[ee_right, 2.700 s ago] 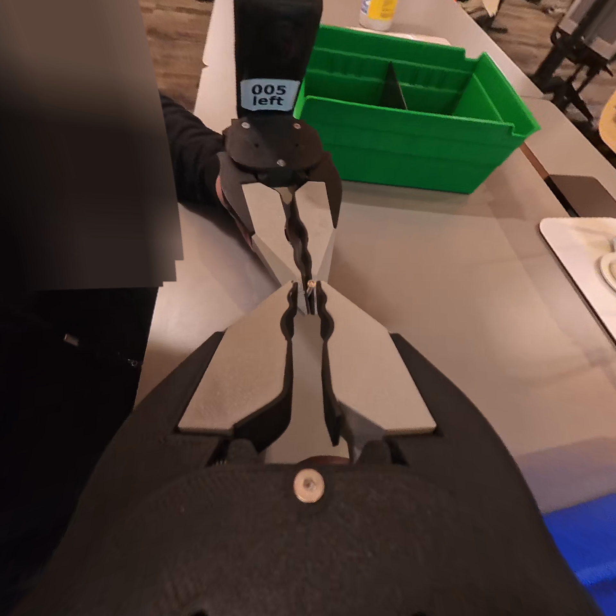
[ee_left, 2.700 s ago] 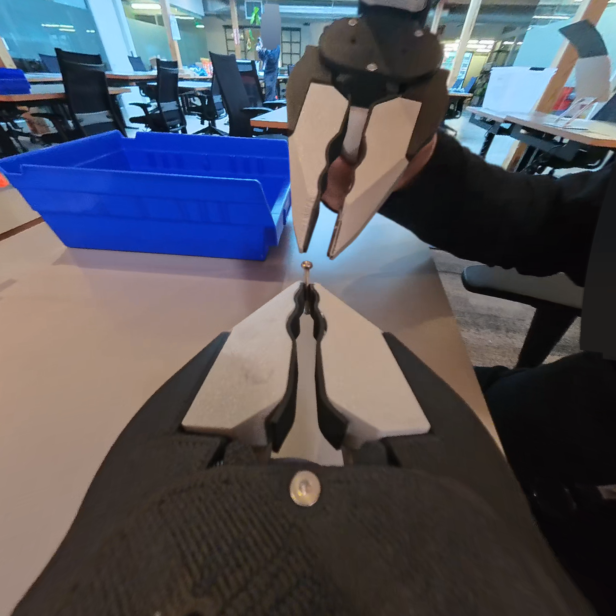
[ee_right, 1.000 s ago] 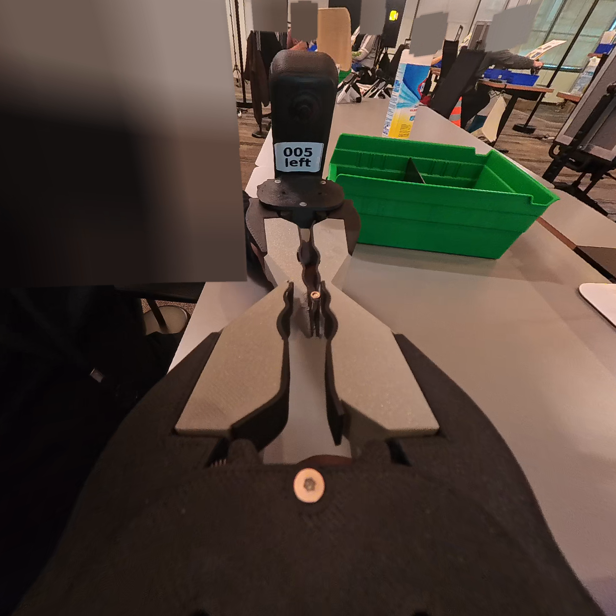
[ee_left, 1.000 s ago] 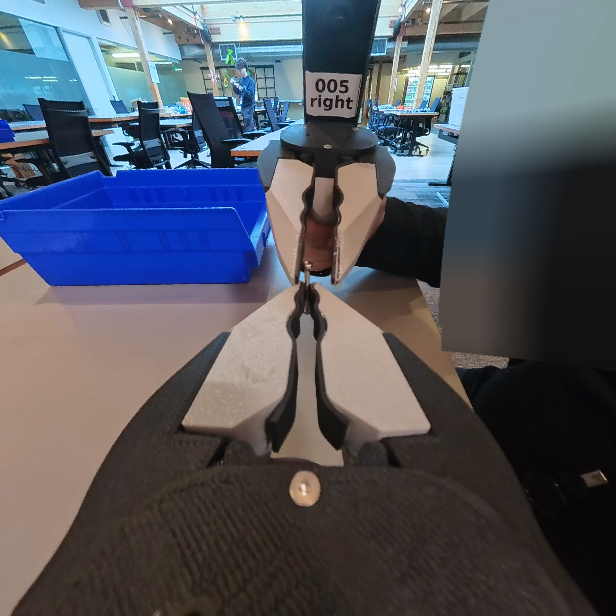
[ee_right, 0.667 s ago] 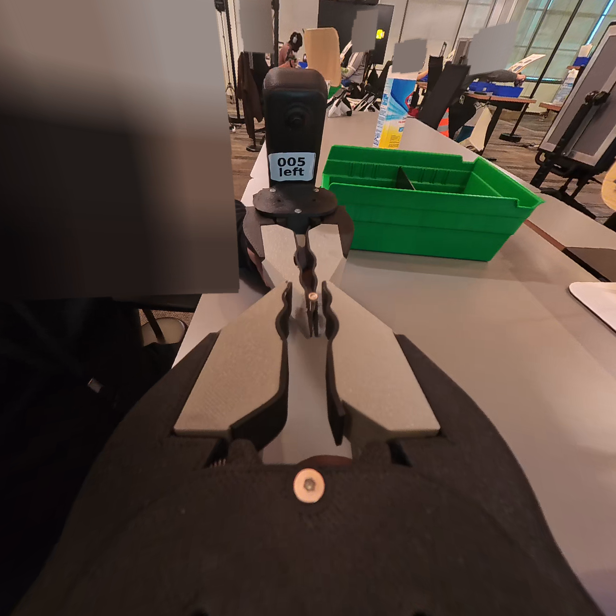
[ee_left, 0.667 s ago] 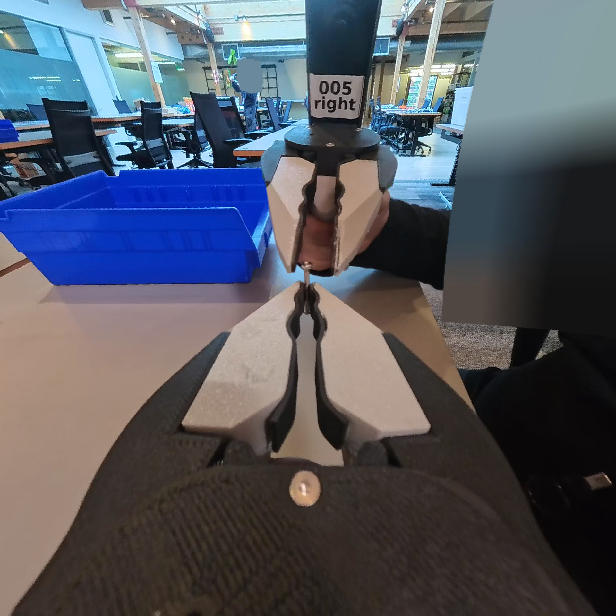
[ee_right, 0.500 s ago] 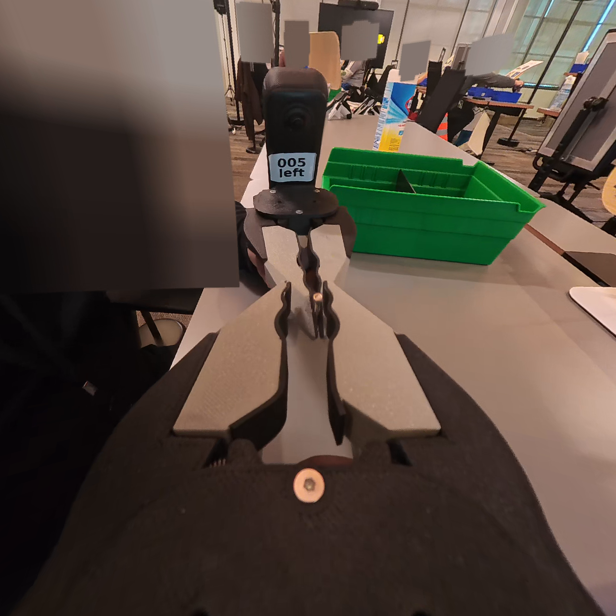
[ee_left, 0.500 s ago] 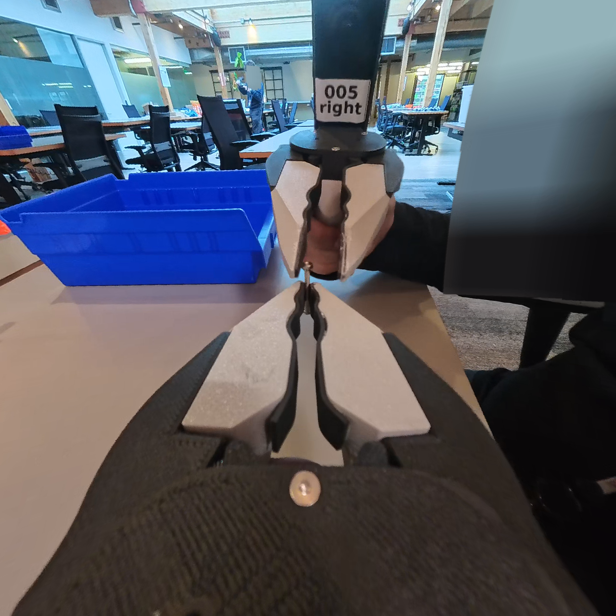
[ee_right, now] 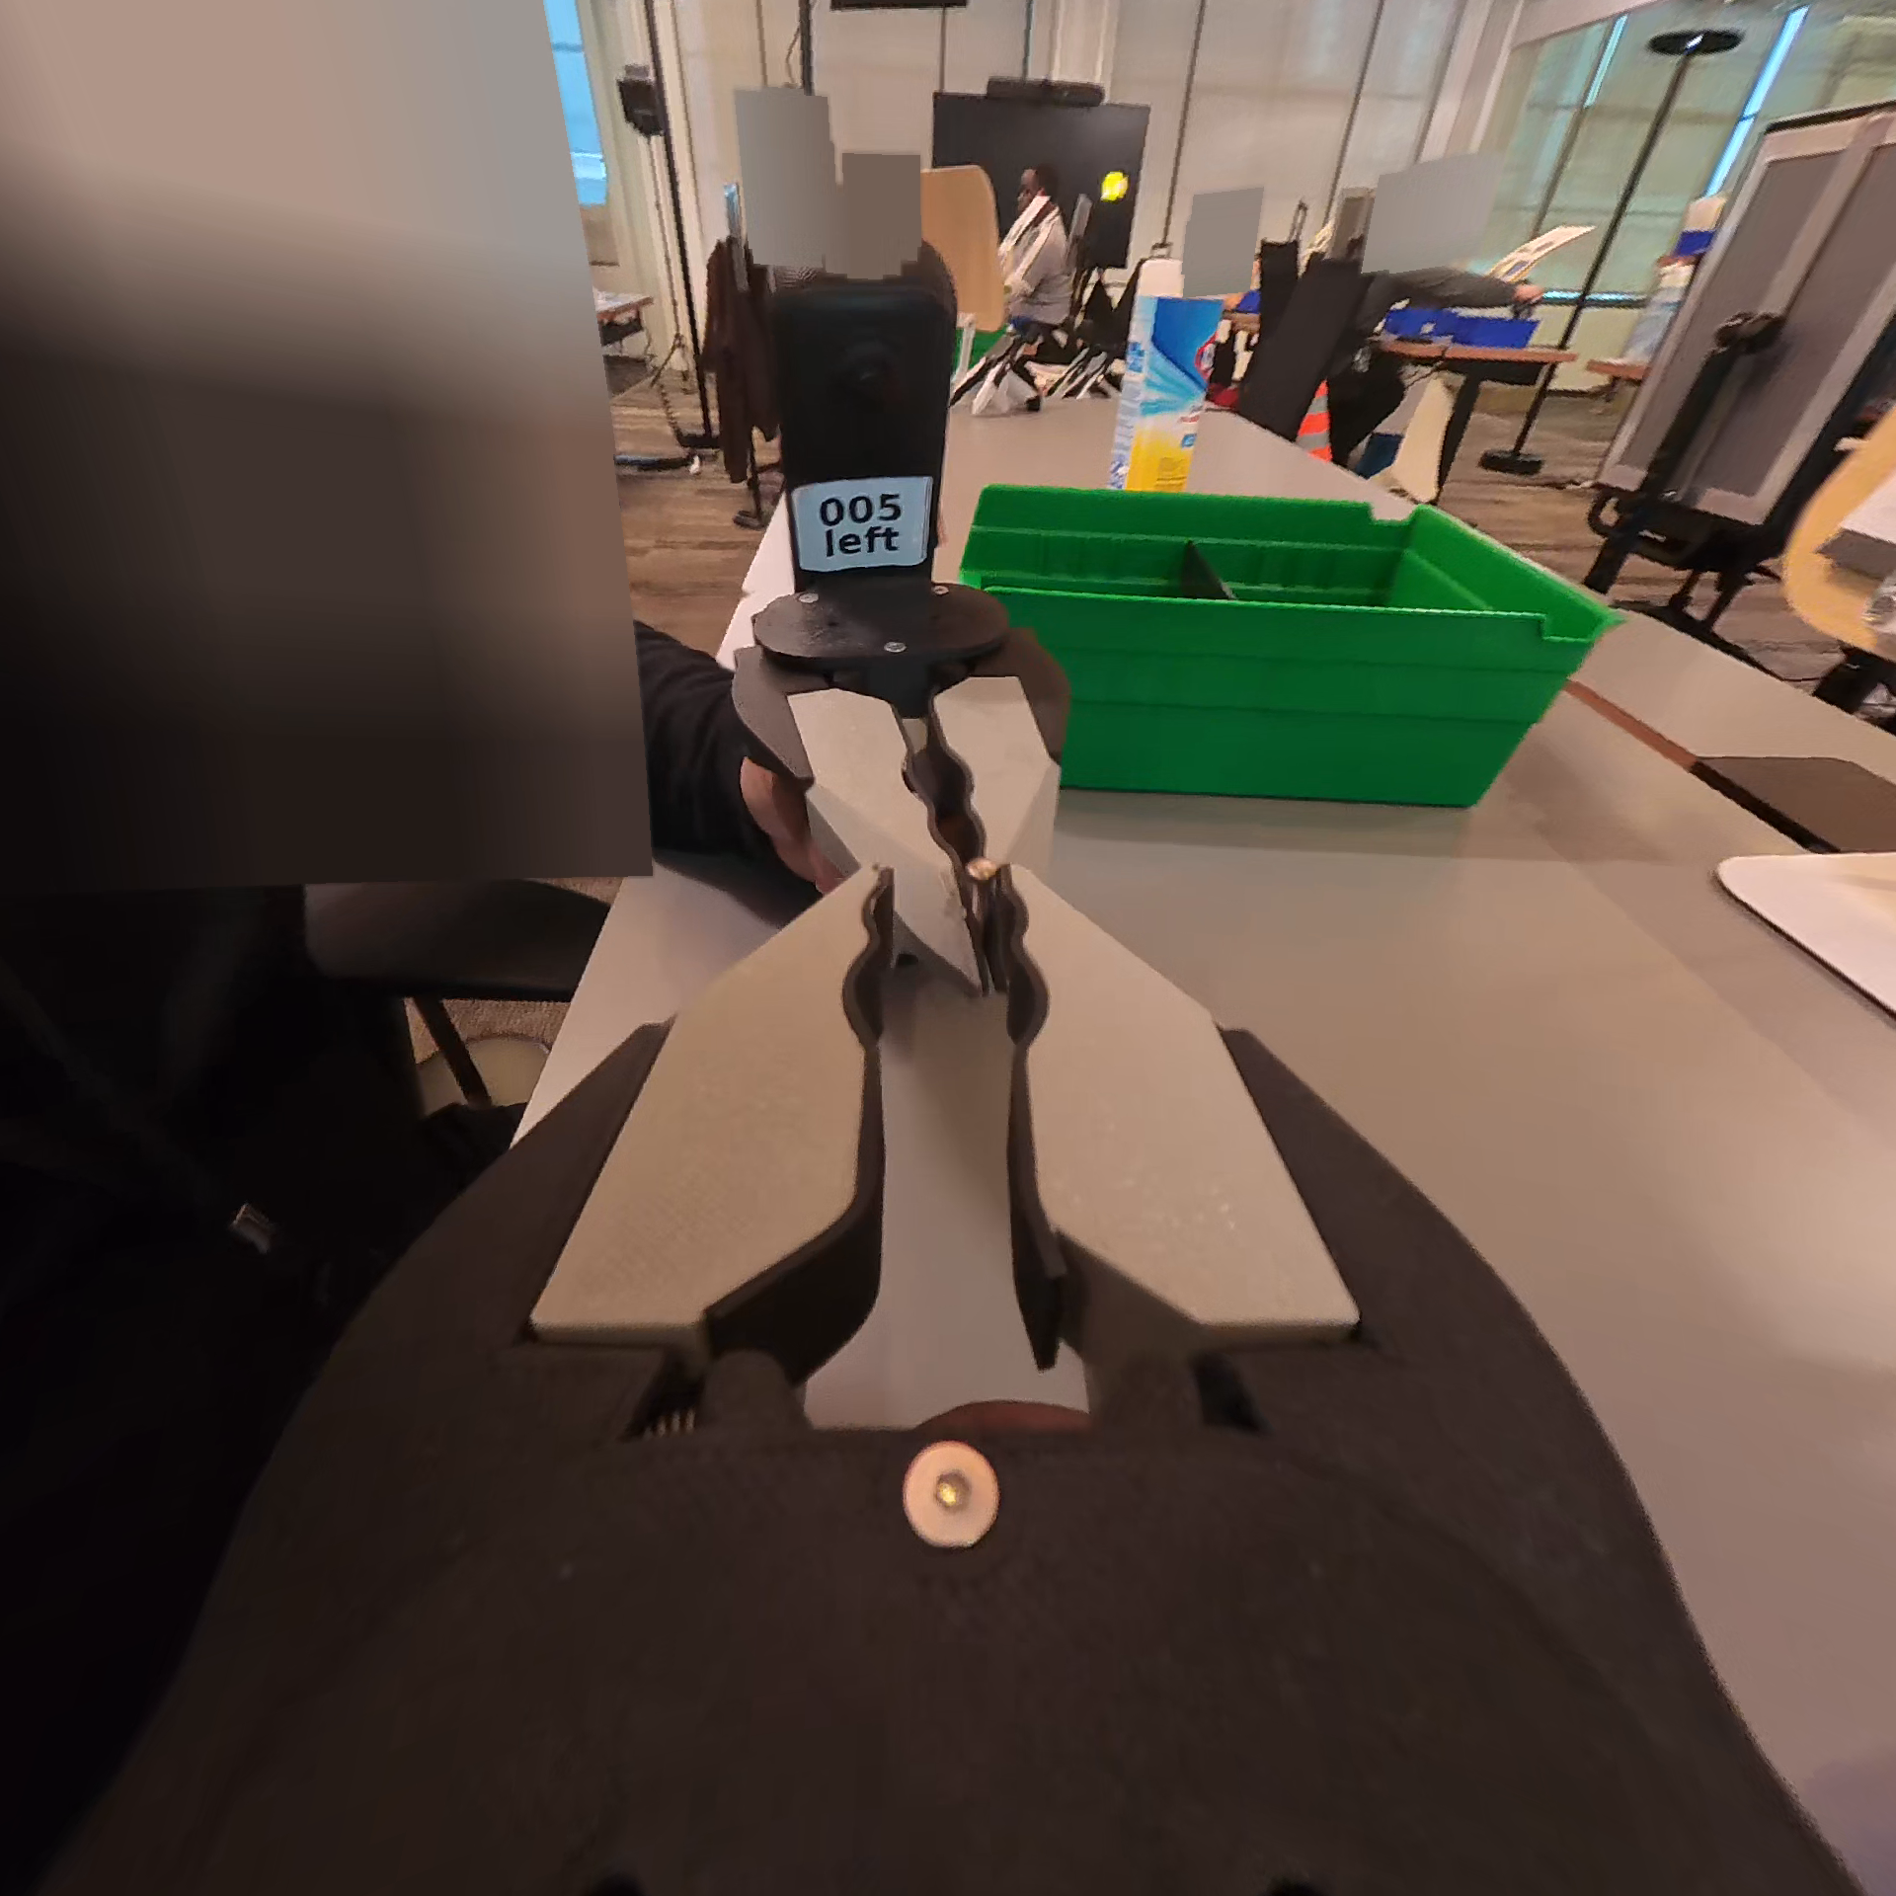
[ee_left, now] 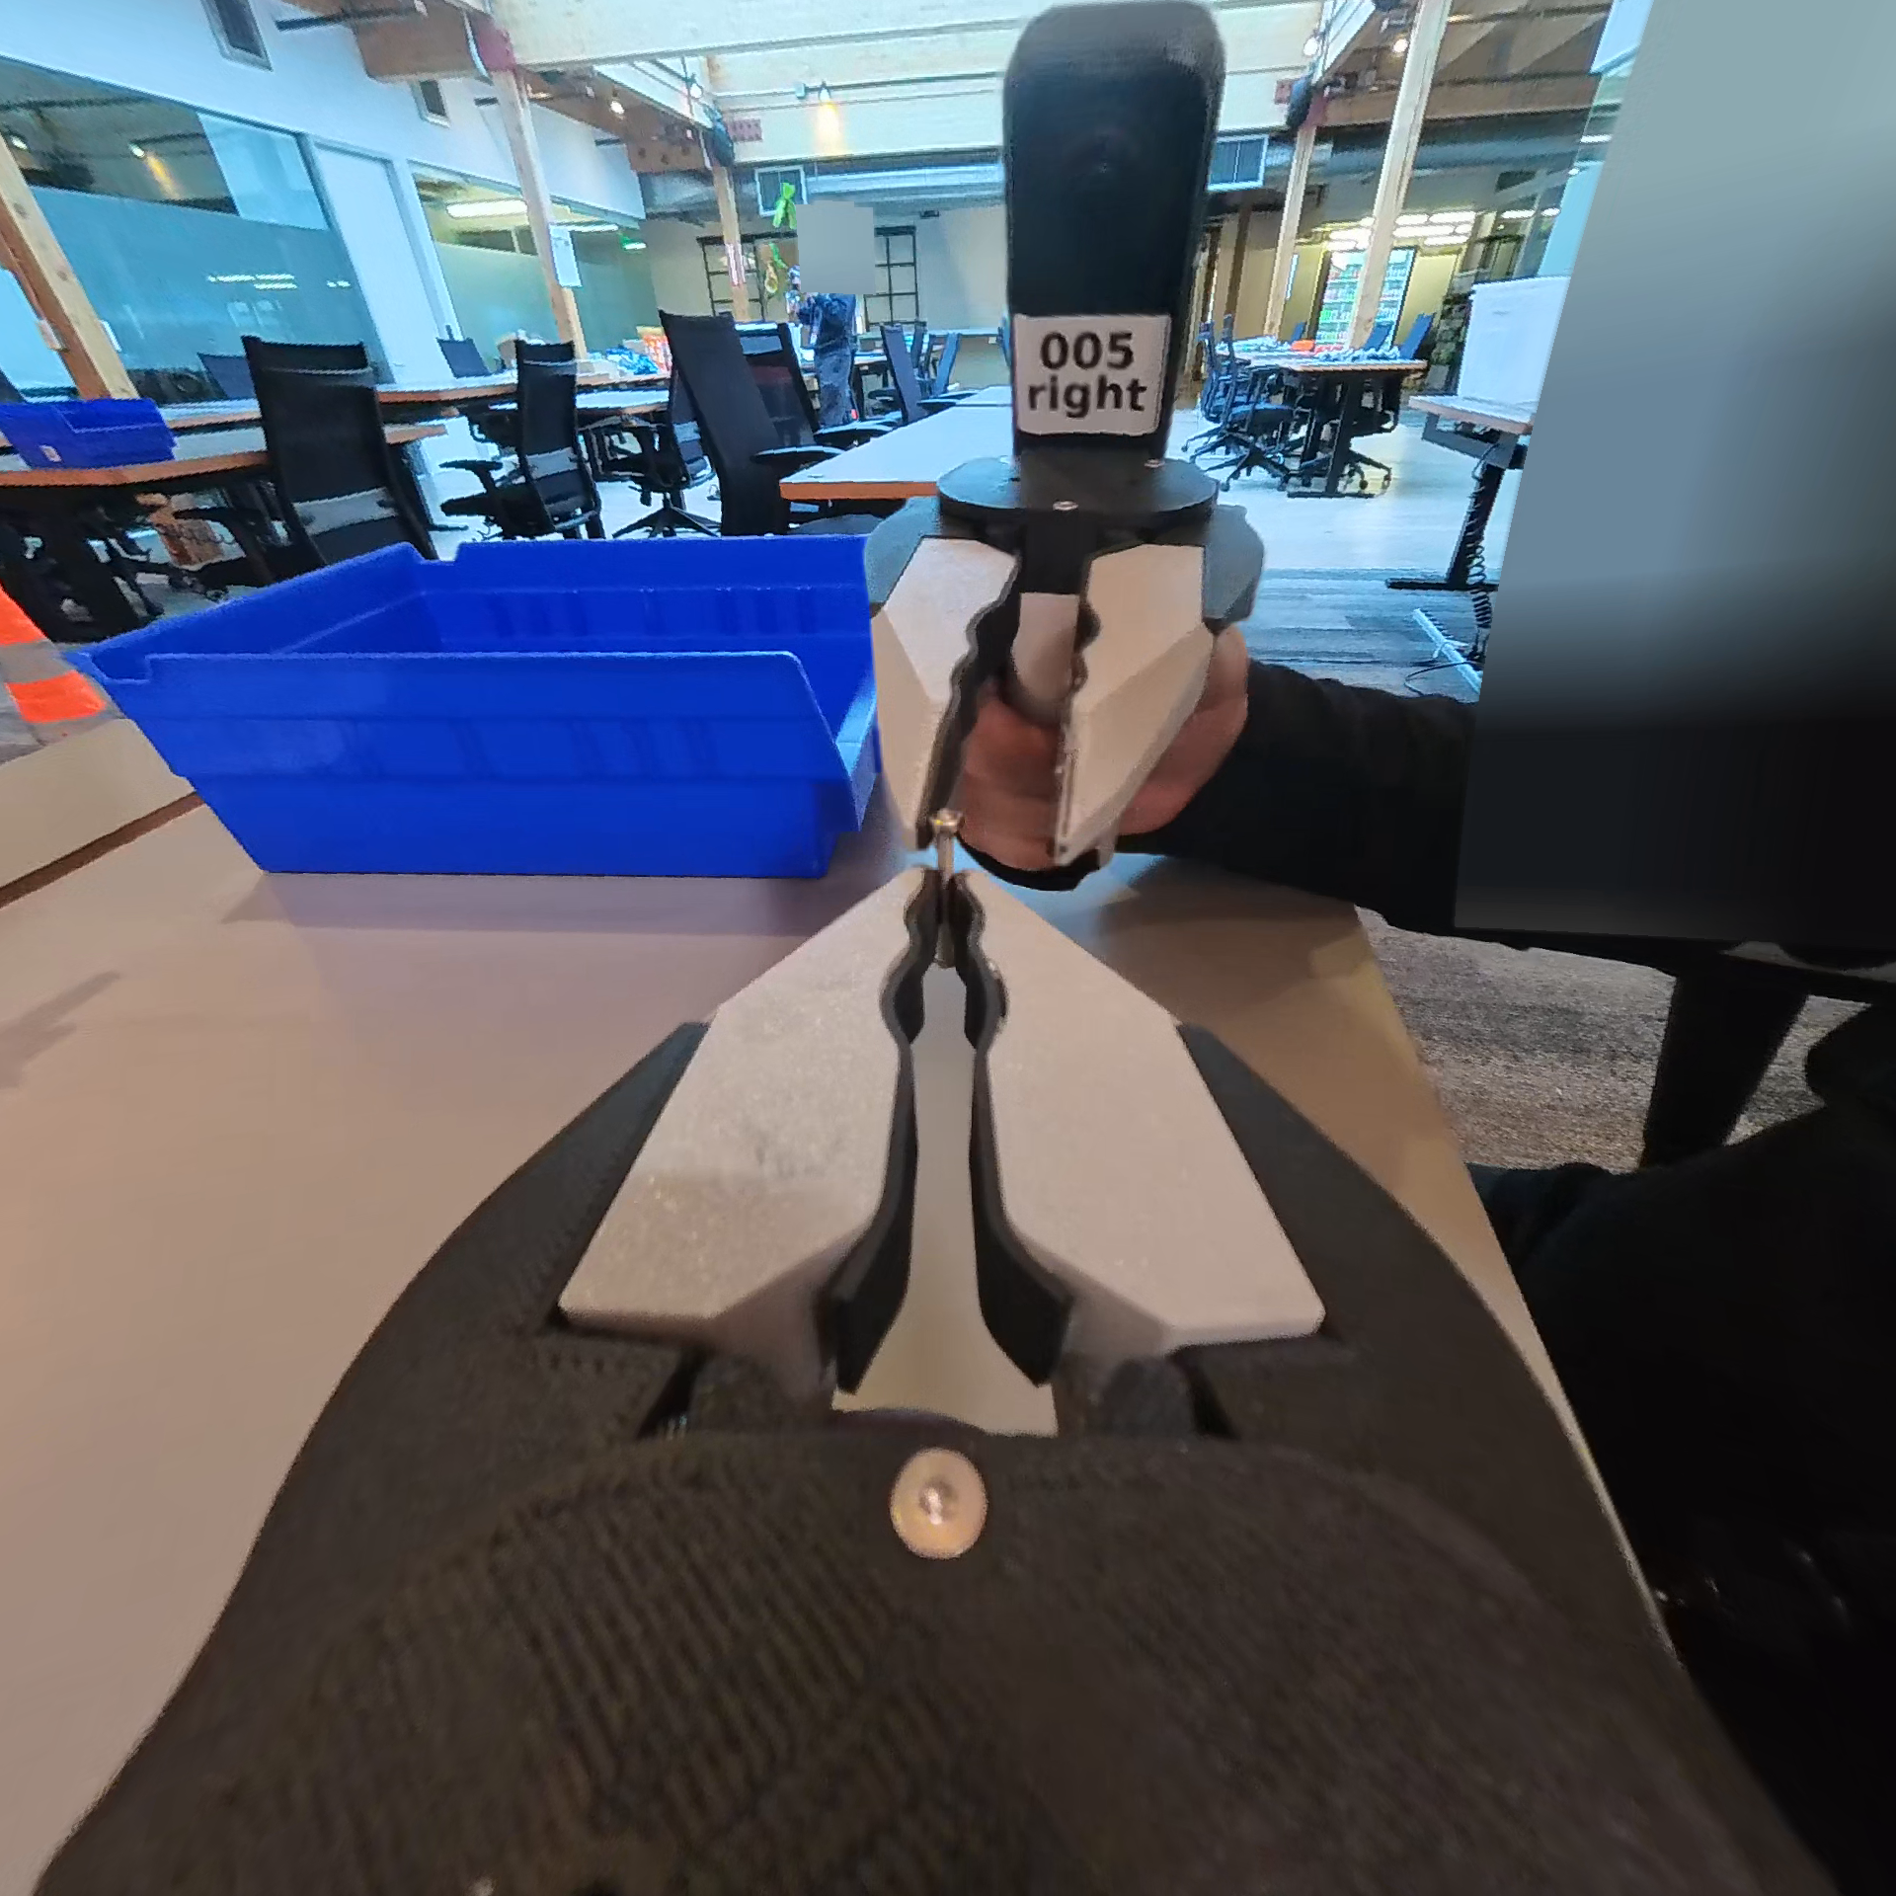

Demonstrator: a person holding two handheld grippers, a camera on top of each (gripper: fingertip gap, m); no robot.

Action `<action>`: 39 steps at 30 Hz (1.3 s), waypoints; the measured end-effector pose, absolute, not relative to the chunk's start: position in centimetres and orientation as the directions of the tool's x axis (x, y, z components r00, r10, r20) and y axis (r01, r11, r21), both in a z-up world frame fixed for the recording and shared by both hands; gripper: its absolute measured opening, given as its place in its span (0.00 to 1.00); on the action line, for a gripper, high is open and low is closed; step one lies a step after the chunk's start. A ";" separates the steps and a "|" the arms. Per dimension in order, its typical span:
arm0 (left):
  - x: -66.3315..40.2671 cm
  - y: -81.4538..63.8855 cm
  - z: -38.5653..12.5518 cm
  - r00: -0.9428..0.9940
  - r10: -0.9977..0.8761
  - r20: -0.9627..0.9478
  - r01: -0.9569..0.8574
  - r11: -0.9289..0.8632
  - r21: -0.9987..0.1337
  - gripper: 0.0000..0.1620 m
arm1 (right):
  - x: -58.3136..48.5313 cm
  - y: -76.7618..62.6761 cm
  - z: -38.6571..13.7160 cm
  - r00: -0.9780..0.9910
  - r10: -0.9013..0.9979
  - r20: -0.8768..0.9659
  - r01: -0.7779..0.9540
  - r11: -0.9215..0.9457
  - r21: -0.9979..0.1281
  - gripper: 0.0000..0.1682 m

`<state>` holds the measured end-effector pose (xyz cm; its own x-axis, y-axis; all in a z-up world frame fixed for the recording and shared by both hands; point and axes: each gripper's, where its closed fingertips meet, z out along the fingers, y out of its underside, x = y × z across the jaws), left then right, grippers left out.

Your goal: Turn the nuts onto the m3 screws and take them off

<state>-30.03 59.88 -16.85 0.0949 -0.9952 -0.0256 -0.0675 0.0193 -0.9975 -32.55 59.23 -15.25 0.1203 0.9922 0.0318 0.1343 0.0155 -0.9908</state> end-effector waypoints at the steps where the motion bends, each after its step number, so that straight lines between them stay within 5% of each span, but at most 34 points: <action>1: -30.1 59.9 -16.8 0.098 -0.995 -0.026 -0.064 0.020 -0.998 0.00 | -32.3 59.2 -15.2 0.122 0.992 0.023 0.126 0.007 -0.992 0.08; 39: -29.9 60.6 -17.2 0.131 -0.991 -0.025 -0.074 0.015 -0.997 0.00 | -33.1 59.8 -15.5 0.144 0.989 -0.019 0.098 -0.033 -0.995 0.11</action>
